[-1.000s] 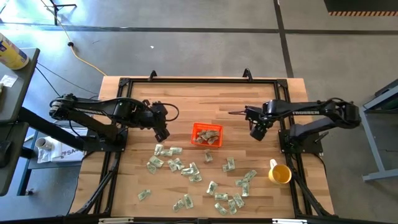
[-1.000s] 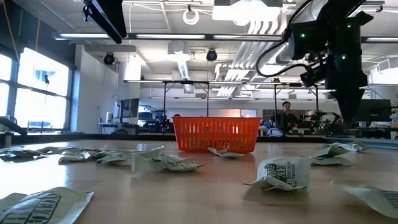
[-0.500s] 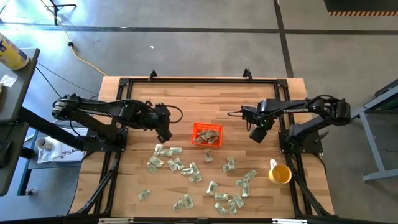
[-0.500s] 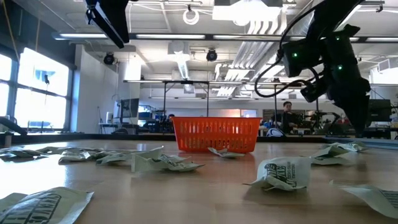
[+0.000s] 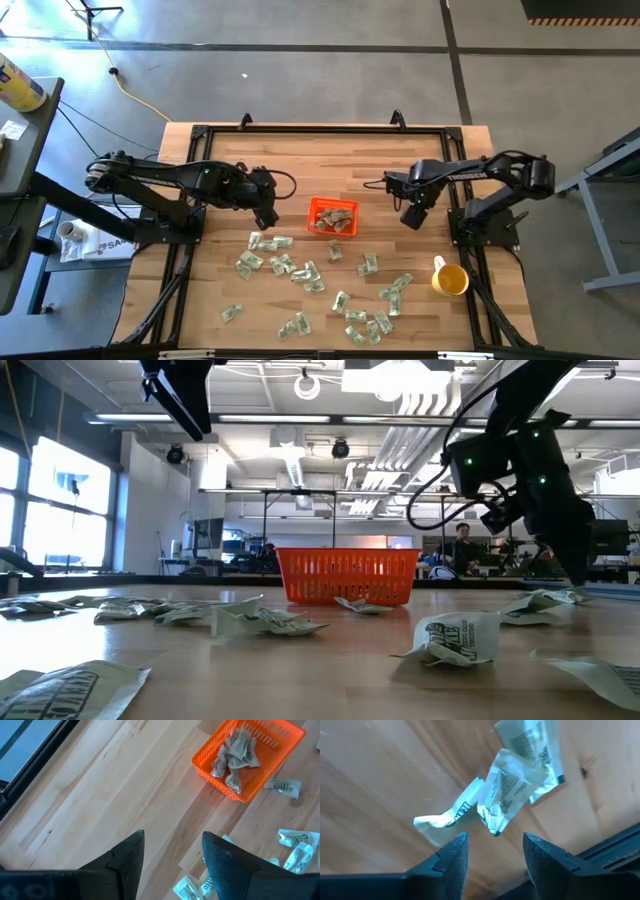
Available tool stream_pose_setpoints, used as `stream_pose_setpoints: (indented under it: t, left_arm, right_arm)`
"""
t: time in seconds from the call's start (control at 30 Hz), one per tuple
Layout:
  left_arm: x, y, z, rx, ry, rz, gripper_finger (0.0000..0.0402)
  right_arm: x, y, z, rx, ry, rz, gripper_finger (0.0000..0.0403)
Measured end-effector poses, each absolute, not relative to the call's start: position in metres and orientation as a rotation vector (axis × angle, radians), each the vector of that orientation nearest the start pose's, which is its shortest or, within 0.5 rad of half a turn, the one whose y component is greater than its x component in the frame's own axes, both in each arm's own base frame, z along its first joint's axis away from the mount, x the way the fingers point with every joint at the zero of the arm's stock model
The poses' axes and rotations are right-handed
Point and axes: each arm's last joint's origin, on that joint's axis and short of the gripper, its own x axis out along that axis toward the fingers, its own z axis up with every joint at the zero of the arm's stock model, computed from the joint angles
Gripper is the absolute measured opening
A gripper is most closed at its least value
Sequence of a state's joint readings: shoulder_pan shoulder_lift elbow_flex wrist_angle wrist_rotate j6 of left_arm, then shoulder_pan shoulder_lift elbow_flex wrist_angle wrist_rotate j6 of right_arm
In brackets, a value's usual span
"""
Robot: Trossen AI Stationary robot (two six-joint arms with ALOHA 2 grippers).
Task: Pick and place Stevia / Truvia into bins
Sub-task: Put the light green stevia packet into the orange bin
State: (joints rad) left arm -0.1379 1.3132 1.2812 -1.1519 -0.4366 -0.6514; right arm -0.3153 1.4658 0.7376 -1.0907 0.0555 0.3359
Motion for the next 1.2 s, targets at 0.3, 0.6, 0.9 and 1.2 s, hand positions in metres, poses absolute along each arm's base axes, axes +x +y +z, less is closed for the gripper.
stream_pose_setpoints:
  t: [0.3, 0.6, 0.9, 1.2]
  left_arm:
    - [0.2344, -0.0201, 0.3239, -0.237, 0.991, 0.615, 0.0232]
    - [0.2344, -0.0201, 0.3239, -0.237, 0.992, 0.615, 0.0232]
    - [0.2344, -0.0201, 0.3239, -0.238, 0.992, 0.615, 0.0232]
    - [0.2342, -0.0201, 0.3239, -0.238, 0.992, 0.615, 0.0232]
  right_arm:
    - [0.1846, -0.0624, 0.1493, 0.46, 1.76, -0.575, 0.011]
    - [0.1843, -0.065, 0.1491, 0.509, 1.751, -0.568, 0.0054]
    - [0.1832, -0.0682, 0.1491, 0.546, 1.746, -0.569, 0.0046]
    - [0.187, -0.0692, 0.1483, 0.574, 1.697, -0.59, 0.001]
